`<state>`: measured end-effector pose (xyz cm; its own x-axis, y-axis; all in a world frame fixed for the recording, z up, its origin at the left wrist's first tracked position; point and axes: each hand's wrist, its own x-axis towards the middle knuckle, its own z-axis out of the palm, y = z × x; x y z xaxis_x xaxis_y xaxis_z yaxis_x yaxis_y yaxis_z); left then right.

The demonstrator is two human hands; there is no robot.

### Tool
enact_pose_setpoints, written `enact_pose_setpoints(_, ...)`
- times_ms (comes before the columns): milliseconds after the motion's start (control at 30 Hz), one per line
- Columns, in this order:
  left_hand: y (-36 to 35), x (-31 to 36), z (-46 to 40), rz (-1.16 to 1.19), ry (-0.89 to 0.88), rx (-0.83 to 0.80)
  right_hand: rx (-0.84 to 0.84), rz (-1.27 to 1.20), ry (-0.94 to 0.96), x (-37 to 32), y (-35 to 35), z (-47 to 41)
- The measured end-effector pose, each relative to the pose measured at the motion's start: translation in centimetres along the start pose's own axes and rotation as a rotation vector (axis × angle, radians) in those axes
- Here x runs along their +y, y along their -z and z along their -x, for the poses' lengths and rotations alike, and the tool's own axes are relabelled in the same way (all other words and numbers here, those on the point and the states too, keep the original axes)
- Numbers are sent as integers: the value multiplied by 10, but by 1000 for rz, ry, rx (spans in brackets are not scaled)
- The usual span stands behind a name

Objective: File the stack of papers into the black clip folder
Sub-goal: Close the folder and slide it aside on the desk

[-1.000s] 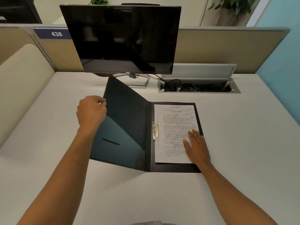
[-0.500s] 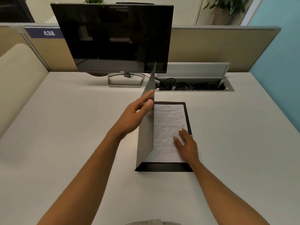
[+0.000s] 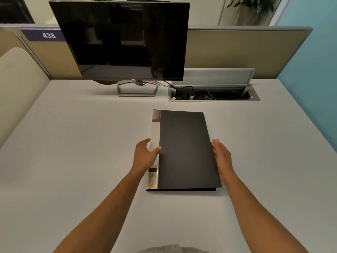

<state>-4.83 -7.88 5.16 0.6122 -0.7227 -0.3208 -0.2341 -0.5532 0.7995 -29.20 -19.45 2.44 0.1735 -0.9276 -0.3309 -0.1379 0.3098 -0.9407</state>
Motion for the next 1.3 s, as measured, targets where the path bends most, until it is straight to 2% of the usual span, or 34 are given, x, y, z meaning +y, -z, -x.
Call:
enact_pose_setpoints(200,-12,-3,-2,43,59,3,2,463,210,20,-8,3)
enact_pose_setpoints(367,-3,-2,-12,210,212,23,-2,638,285,30,-12,6)
enact_pose_setpoints(567,-14,-4,0,358,278,-58,-26,558,282,29,-8,6)
enact_pose_setpoints(667,-17,-4,5,441,283,-57,-63,435,208,25,3,1)
enact_pose_setpoints(767,-18,-2,10,412,227,-70,-105,320,113,19,14,-6)
enact_pose_setpoints(900,-24,2,16,430,142,-116,-52,290,30,12,26,-13)
enact_pose_setpoints(1167,-36,13,13,435,113,-226,36,201,-112,3,36,-6)
enact_pose_setpoints(1300,-42,21,7,414,79,-282,122,191,-90,2,44,4)
